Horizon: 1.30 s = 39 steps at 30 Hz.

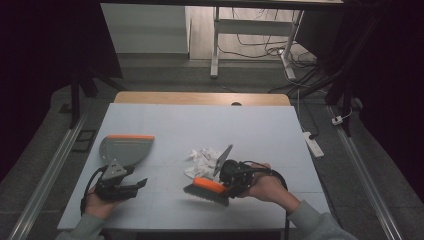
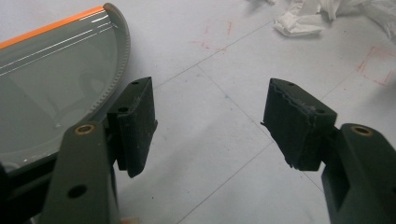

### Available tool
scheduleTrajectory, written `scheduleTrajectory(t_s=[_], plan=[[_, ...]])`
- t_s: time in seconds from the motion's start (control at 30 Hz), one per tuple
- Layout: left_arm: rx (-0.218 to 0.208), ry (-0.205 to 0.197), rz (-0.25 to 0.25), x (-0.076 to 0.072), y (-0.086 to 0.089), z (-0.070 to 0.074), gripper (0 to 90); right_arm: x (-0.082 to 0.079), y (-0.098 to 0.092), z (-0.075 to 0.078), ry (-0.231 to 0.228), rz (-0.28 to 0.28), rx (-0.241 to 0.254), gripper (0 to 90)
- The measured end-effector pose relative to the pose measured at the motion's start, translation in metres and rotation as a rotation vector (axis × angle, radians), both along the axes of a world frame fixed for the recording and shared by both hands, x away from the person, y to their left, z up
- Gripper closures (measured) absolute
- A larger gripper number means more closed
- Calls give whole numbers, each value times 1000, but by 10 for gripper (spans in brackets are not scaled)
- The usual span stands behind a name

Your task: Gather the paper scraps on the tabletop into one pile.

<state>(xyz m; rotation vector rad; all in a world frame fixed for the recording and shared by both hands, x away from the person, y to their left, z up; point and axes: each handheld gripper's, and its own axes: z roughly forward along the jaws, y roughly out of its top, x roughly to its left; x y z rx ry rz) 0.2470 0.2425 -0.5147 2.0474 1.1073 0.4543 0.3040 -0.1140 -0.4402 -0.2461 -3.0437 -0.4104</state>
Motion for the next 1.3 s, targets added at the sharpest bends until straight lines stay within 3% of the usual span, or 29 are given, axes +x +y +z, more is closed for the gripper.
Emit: scheduleTrajectory(t_s=[0.17,0.33,0.47,0.57,0.67,0.73,0.87,0.97,1.03,1.2,1.3], plan=[[0,0,4,0,0,0,350,10,15,-9,-84,32,-35,708],[-2,1,5,0,1,-1,350,43,24,-11,-110,-10,-25,707],[-2,-1,6,0,2,-1,350,59,24,-10,-140,-39,-13,707],[-2,0,5,0,2,-1,351,57,20,-4,-155,-50,26,708],[0,2,5,0,1,-1,351,51,12,10,-150,-67,107,708],[-1,2,2,0,1,-1,351,48,3,20,-174,-86,161,707],[-6,0,-1,0,1,0,350,47,-24,35,-174,-246,247,706],[-12,-1,-9,0,0,0,350,48,-48,38,-175,-416,247,707],[-15,-1,-23,0,-1,0,351,50,-65,36,-143,-492,264,707],[-23,-9,-46,-1,-2,0,351,46,-94,28,-125,-677,212,706],[-25,-13,-56,-1,-2,1,351,46,-105,13,-95,-757,142,707]])
